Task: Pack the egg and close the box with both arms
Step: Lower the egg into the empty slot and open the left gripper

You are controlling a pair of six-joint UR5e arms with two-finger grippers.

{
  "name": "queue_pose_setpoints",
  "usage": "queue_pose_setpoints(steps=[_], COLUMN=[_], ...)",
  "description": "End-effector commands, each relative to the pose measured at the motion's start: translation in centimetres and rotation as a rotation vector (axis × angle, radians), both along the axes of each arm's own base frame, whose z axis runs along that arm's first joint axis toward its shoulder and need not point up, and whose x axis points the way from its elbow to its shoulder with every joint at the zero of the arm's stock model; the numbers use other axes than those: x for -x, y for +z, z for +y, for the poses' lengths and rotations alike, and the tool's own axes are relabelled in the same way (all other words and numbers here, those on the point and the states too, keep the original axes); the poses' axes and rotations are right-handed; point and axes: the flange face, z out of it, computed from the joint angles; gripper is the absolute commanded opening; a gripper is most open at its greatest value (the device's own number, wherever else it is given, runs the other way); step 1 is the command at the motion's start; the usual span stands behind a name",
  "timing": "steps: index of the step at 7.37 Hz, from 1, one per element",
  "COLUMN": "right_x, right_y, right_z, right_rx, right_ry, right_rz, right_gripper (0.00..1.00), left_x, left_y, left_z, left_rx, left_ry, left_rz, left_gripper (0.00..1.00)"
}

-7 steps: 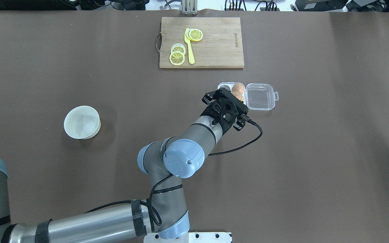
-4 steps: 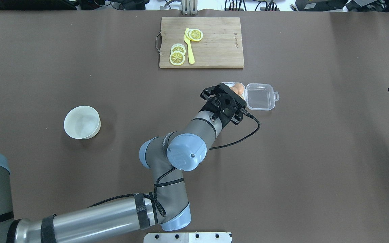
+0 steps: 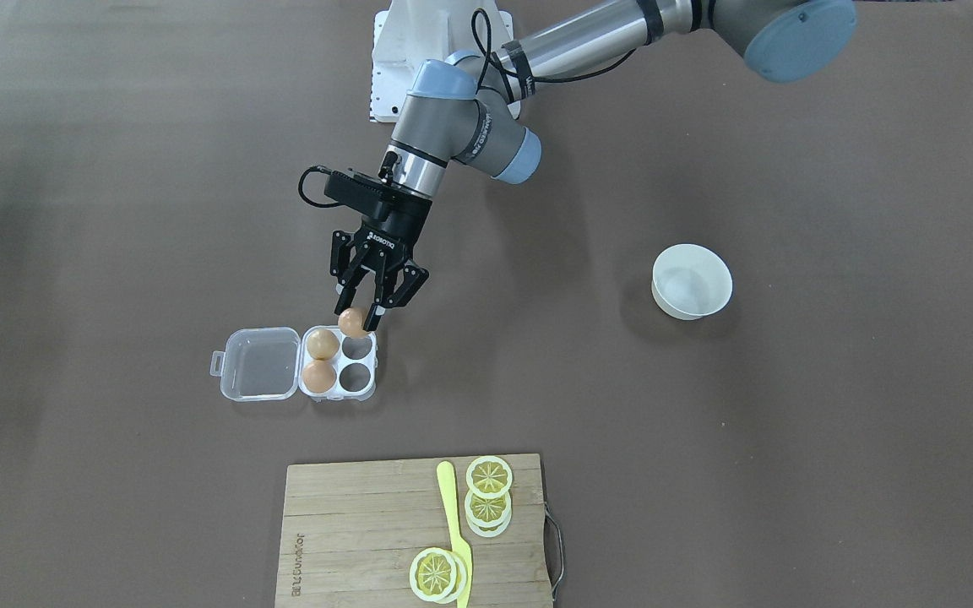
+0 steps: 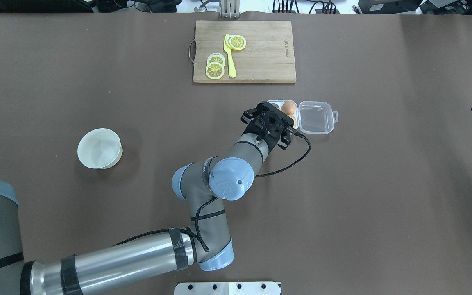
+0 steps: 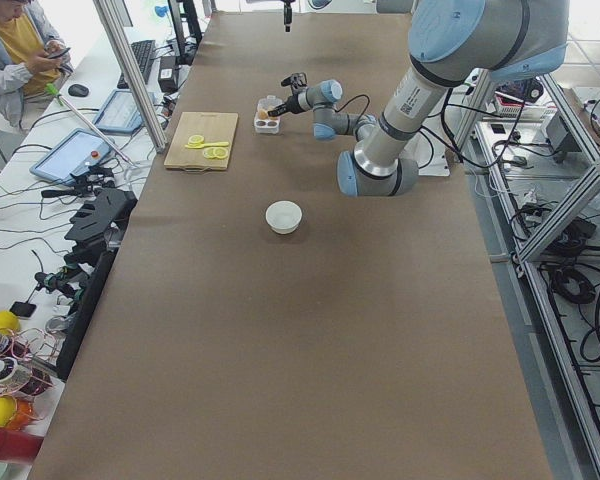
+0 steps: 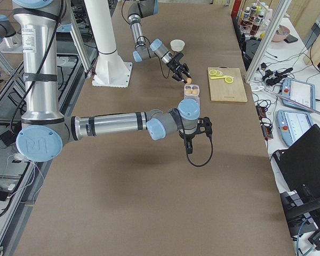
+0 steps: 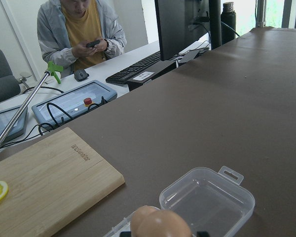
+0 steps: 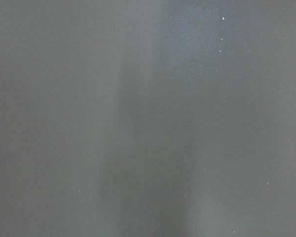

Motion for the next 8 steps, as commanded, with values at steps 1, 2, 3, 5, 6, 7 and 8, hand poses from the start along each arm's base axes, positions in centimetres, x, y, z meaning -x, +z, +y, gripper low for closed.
queue_pose_setpoints(steps=[1,2,3,5,6,7,8], right_x=[0.0,0.0,0.0,0.0,0.0,0.0,0.0], right_y=[0.0,0.0,-0.1,0.1,0.2,0.2,0.2], right_z=[0.2,0.2,0.2,0.2,0.2,0.2,0.2], right_rx=[0.001,0.001,0.000,0.002,0.005,0.005,0.005], right_ry=[0.000,0.000,0.000,-0.001,-0.001,-0.001,-0.001], right_rz=[-0.002,-0.002,-0.002,-0.002,-0.001,-0.001,-0.001], right_gripper=[0.99,0.99,0.99,0.99,0.99,0.99,0.99], left_x=[-0.5,0.4,0.7,0.3,0.0,-0.1,-0.2], left_y=[0.4,0.5,0.3,0.2,0.4,0.5,0.6], left_z=[-0.4,-2.2,-2.7,-3.3,-3.3,-3.3,-3.2], left_rx=[0.019,0.025,0.027,0.031,0.035,0.037,0.039], left_ry=[0.022,0.034,0.040,0.040,0.052,0.055,0.068], left_rz=[-0.001,0.000,0.002,-0.006,-0.011,-0.014,-0.015], left_gripper=[0.00,0.00,0.00,0.00,0.00,0.00,0.00])
